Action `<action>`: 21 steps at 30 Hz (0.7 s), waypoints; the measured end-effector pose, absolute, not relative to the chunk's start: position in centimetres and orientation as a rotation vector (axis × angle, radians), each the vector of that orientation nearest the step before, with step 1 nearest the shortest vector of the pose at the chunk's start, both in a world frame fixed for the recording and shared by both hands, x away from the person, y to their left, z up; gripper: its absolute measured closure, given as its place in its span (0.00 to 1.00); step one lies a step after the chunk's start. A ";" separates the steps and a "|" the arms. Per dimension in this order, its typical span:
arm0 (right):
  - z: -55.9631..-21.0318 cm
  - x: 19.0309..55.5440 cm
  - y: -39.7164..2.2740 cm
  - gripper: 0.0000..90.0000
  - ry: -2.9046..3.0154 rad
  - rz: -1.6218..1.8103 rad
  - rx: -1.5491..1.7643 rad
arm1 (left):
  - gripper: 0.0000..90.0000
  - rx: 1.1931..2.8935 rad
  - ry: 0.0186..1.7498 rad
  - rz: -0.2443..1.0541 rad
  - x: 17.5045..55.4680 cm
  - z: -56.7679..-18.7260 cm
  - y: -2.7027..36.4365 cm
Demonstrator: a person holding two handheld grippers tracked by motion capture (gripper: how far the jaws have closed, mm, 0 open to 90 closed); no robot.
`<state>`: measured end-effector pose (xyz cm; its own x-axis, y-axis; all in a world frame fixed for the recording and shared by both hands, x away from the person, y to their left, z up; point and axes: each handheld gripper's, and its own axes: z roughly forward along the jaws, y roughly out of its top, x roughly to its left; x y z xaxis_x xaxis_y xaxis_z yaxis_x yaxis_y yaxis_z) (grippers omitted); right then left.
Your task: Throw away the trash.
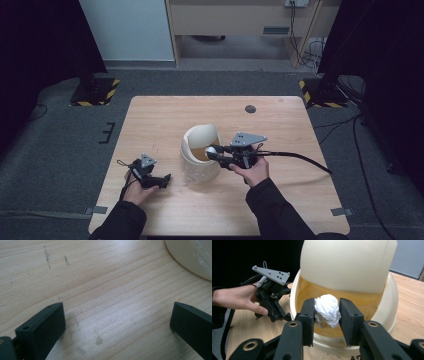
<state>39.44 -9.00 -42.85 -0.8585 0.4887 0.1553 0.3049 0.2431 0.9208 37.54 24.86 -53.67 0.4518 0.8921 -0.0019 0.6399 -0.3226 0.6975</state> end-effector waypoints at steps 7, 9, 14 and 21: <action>-42.6 39.5 -9.2 0.65 2.330 1.676 0.738 | 0.00 2.073 1.275 0.516 37.5 -53.7 24.9; -42.6 39.5 -9.3 0.63 2.327 1.666 0.735 | 0.00 2.073 1.275 0.516 37.5 -53.7 24.9; -42.6 39.6 -9.2 0.62 2.327 1.663 0.734 | 0.00 2.073 1.275 0.516 37.5 -53.7 24.9; -41.9 39.1 -10.0 0.57 2.306 1.660 0.729 | 0.00 2.073 1.275 0.516 37.5 -53.7 24.9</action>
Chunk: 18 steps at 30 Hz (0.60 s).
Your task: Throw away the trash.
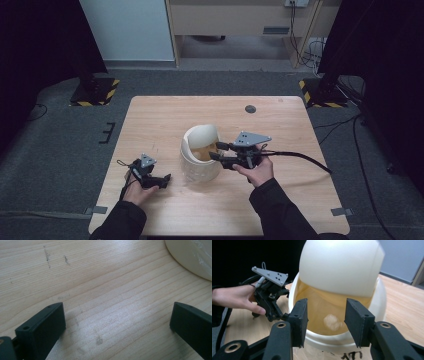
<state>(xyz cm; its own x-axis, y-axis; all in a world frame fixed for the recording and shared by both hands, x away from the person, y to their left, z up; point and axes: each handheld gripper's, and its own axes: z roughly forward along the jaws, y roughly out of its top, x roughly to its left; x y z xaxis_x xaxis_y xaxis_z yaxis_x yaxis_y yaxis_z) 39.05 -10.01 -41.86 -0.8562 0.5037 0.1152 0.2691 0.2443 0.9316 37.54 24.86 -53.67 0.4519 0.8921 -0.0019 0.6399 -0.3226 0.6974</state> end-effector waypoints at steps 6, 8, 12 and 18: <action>-41.5 39.0 -11.4 0.49 2.239 1.682 0.771 | 0.00 2.073 1.275 0.516 37.5 -53.7 24.9; -41.8 39.1 -12.8 0.43 2.209 1.663 0.812 | 0.00 2.073 1.275 0.516 37.5 -53.7 24.9; -42.3 39.1 -14.2 0.40 2.192 1.621 0.846 | 0.00 2.073 1.275 0.516 37.5 -53.7 24.9; -43.8 39.1 -17.6 0.36 2.181 1.537 0.928 | 0.00 2.073 1.275 0.516 37.5 -53.7 24.9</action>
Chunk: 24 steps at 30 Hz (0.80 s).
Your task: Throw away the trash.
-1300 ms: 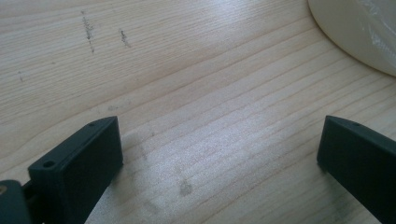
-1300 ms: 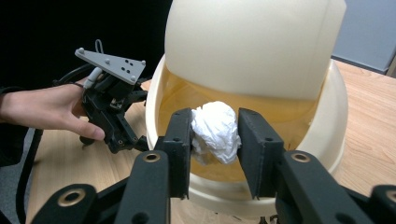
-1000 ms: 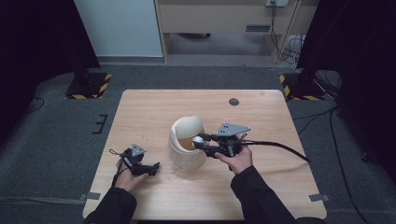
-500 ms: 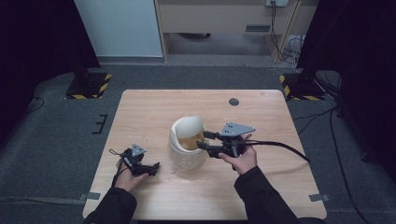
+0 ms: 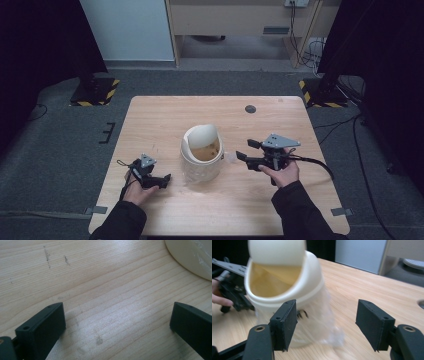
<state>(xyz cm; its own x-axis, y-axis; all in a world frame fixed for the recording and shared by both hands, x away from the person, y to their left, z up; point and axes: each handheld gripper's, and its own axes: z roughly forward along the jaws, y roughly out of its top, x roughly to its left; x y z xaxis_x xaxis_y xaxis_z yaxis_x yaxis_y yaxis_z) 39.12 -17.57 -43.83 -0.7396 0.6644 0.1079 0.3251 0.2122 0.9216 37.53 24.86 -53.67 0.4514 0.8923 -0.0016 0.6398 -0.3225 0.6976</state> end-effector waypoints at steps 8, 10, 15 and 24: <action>-45.4 38.9 -20.7 0.31 2.162 1.464 1.040 | 0.00 2.073 1.277 0.517 37.5 -53.7 24.8; -45.5 38.8 -20.9 0.30 2.163 1.452 1.047 | 0.00 2.073 1.277 0.516 37.5 -53.7 24.8; -46.8 38.8 -22.4 0.27 2.168 1.360 1.127 | 0.00 2.073 1.277 0.516 37.5 -53.7 24.8; -49.0 39.3 -23.6 0.23 2.224 1.210 1.209 | 0.00 2.074 1.279 0.518 37.5 -53.7 24.8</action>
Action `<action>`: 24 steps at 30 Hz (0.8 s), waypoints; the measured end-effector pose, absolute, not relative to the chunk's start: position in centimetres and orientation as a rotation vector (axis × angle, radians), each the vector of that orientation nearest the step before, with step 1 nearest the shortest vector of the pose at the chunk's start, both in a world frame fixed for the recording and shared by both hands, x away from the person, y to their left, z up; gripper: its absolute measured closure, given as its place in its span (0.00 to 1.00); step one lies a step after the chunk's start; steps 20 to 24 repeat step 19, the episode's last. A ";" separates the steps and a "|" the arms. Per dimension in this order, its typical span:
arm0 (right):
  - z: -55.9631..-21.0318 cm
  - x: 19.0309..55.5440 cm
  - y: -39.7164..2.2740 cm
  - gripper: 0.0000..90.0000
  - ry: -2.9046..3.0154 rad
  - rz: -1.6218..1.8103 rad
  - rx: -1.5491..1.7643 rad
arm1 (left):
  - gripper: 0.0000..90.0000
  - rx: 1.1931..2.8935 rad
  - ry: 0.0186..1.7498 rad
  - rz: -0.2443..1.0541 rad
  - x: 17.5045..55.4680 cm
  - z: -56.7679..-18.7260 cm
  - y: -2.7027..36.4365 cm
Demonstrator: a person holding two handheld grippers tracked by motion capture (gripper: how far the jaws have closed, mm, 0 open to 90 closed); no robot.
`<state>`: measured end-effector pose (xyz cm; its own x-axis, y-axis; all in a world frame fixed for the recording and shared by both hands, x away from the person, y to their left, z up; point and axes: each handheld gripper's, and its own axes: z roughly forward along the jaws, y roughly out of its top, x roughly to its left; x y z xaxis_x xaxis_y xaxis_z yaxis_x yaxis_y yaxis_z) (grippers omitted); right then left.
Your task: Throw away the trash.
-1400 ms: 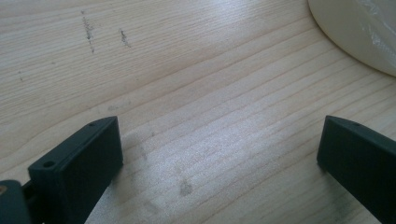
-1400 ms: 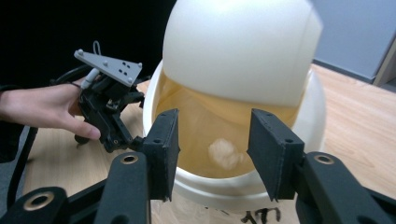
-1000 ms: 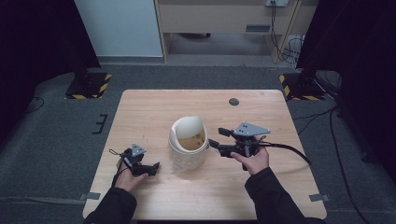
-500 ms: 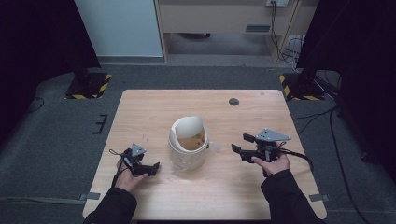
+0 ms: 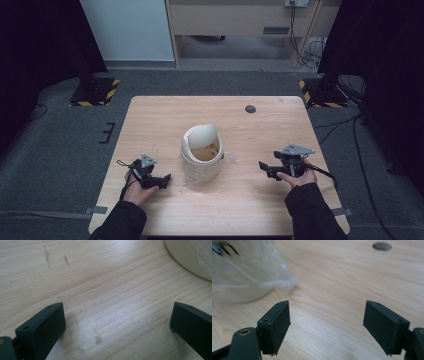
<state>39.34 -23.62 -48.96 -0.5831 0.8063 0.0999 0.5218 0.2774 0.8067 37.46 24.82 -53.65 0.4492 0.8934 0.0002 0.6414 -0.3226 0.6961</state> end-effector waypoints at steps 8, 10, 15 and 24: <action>-51.3 40.3 -24.8 0.21 2.258 1.074 1.301 | 0.00 2.074 1.279 0.518 37.5 -53.7 24.8; -51.6 40.6 -25.1 0.20 2.248 1.058 1.317 | 0.00 2.073 1.279 0.519 37.5 -53.7 24.8; -51.8 40.6 -25.3 0.18 2.248 1.046 1.334 | 0.00 2.073 1.279 0.519 37.4 -53.7 24.8; -52.0 40.6 -25.5 0.17 2.249 1.021 1.333 | 0.00 2.073 1.279 0.520 37.4 -53.7 24.8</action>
